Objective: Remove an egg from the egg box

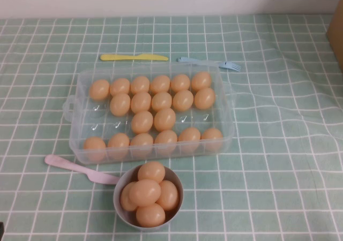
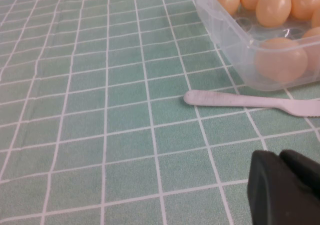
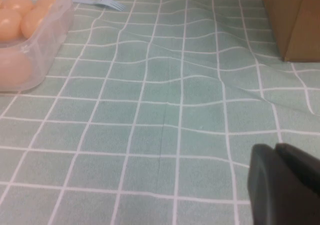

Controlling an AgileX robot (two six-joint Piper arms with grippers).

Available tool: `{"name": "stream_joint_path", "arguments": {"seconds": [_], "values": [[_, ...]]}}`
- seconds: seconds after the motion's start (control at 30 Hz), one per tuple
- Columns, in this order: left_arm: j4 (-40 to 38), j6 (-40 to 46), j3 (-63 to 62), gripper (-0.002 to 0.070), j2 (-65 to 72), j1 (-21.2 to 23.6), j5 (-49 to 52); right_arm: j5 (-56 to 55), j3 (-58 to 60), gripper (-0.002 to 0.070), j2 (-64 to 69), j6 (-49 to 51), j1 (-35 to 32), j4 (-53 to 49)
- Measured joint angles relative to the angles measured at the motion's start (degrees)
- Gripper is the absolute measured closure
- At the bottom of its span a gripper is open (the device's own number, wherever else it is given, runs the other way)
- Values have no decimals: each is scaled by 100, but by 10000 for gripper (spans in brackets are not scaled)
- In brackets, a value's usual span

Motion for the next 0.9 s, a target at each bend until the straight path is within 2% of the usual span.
{"name": "stream_joint_path", "arguments": {"seconds": [0.27, 0.9], "values": [[0, 0, 0, 678, 0, 0, 0, 0, 0, 694, 0, 0, 0, 0], [0, 0, 0, 678, 0, 0, 0, -129, 0, 694, 0, 0, 0, 733]]}}
